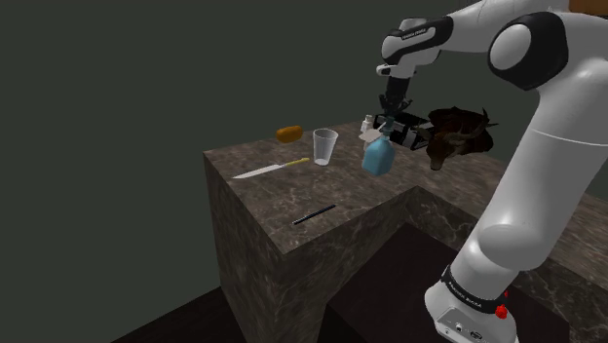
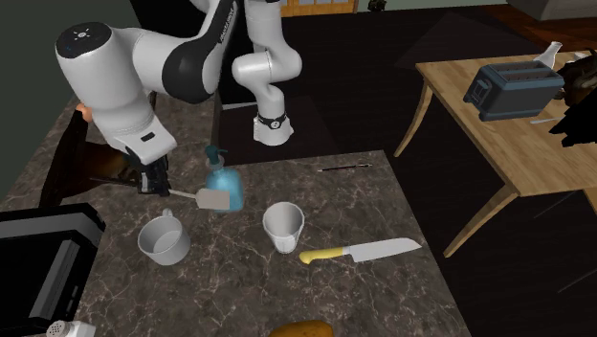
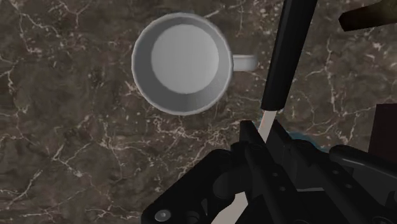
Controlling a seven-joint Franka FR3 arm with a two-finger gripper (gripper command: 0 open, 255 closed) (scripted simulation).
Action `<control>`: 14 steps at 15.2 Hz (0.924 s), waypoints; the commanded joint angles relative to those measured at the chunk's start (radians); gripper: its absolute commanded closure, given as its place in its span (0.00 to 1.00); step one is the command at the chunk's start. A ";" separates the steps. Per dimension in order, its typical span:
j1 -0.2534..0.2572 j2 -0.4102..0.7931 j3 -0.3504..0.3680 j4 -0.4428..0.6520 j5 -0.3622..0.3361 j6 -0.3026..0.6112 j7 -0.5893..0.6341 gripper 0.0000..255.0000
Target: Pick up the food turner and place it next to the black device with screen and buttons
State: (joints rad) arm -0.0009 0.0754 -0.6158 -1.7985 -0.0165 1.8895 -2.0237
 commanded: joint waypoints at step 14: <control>-0.090 0.133 -0.039 0.005 0.095 0.106 -0.157 1.00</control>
State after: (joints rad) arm -0.0916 0.2071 -0.6560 -1.7795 0.0768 1.9800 -2.1805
